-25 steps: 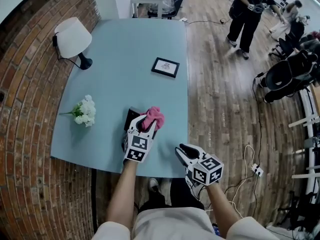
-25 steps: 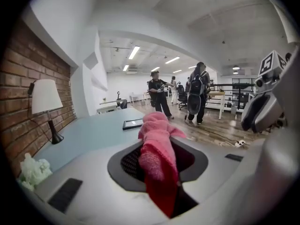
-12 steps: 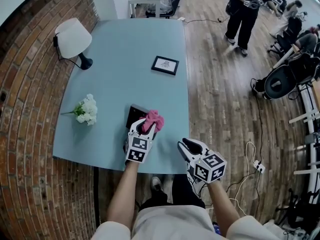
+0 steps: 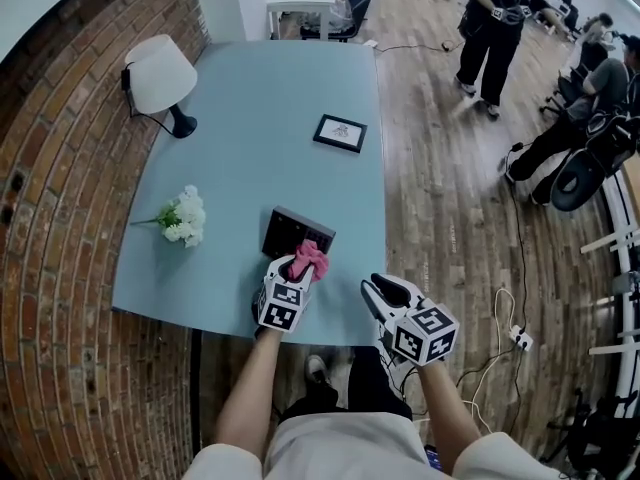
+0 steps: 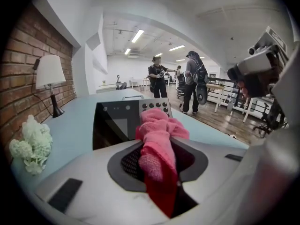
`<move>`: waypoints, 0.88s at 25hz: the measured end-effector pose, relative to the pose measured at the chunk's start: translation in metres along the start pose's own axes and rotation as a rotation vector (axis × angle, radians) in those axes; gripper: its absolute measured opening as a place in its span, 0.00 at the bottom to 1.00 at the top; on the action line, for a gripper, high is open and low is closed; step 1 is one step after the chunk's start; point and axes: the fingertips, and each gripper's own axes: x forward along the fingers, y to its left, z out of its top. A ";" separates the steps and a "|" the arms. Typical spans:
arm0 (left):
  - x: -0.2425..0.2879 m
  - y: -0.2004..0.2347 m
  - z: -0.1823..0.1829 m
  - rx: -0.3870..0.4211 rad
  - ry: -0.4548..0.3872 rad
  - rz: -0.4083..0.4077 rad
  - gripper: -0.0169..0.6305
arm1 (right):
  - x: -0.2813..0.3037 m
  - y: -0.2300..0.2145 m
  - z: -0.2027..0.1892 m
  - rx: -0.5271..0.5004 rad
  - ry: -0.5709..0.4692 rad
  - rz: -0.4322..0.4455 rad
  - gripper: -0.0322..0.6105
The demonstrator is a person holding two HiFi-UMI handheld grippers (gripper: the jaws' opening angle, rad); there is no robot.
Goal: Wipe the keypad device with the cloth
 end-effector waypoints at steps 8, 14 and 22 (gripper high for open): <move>-0.010 -0.010 -0.046 0.002 0.146 -0.056 0.26 | -0.021 0.022 0.024 -0.092 -0.044 -0.033 0.23; -0.030 -0.017 -0.064 -0.114 0.138 -0.081 0.25 | -0.052 0.038 0.036 -0.058 -0.100 0.010 0.23; -0.123 -0.064 -0.011 -0.172 -0.102 -0.001 0.24 | -0.136 0.051 0.065 -0.099 -0.200 0.023 0.23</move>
